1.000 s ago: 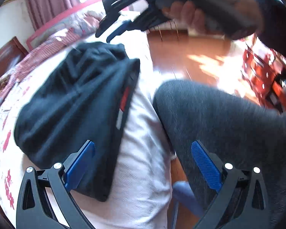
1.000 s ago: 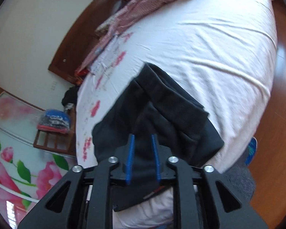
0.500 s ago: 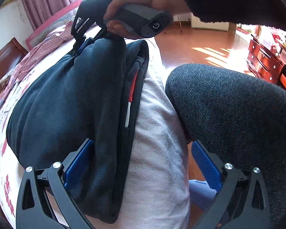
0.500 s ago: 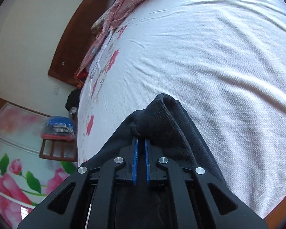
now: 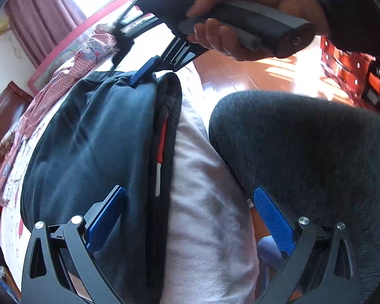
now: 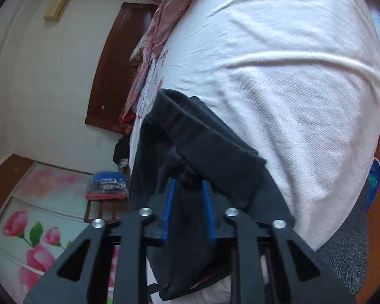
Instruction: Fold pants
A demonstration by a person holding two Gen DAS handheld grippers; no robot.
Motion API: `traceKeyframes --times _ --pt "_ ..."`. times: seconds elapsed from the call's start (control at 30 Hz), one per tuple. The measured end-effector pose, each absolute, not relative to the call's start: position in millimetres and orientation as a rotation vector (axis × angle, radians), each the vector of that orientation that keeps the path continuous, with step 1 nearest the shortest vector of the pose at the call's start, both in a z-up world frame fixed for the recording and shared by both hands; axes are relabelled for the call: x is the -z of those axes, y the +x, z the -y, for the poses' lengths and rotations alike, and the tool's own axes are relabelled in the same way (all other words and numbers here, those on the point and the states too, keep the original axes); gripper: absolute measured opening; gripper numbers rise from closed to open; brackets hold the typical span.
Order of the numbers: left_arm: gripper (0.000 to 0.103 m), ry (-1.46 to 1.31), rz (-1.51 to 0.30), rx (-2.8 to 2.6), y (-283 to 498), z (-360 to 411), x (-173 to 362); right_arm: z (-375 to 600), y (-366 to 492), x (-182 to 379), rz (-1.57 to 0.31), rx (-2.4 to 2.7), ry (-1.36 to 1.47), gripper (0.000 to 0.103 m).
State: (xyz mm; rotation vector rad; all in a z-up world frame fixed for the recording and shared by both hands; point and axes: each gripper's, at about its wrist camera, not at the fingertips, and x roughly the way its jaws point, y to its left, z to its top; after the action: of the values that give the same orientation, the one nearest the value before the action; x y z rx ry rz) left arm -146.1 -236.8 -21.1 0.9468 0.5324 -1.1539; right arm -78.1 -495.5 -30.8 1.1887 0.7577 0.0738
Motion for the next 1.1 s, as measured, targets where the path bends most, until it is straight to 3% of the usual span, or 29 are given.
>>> traceKeyframes --times 0.07,0.13,0.17,0.2,0.3,0.57,0.8,0.9,1.1 --pt "0.101 0.940 -0.543 1.150 -144 235 18 490 -79 20 -0.750 -0.093 1.211 0.011" --pt "0.101 0.900 -0.557 1.131 -140 232 10 487 -77 -1 -0.746 -0.116 1.179 0.032" --pt "0.101 0.871 -0.564 1.115 -139 226 3 490 -78 -13 -0.736 -0.115 1.158 0.054" --pt "0.101 0.834 -0.574 1.098 -135 220 -3 496 -80 -24 -0.717 -0.110 1.144 0.067" --pt "0.101 0.630 -0.684 1.035 -108 186 -25 524 -93 -35 -0.682 -0.017 1.109 0.084" --pt "0.101 -0.371 -1.221 0.924 26 102 -1 537 -95 36 -0.814 -0.143 1.235 0.084" --pt "0.101 -0.709 -1.271 0.905 53 88 18 529 -95 47 -0.772 -0.238 1.264 0.085" --pt "0.101 -0.837 -1.289 0.884 56 79 30 525 -86 42 -0.850 -0.213 1.130 0.088" --pt "0.101 -0.984 -1.294 0.827 58 65 44 518 -79 42 -0.871 -0.288 1.125 0.090"
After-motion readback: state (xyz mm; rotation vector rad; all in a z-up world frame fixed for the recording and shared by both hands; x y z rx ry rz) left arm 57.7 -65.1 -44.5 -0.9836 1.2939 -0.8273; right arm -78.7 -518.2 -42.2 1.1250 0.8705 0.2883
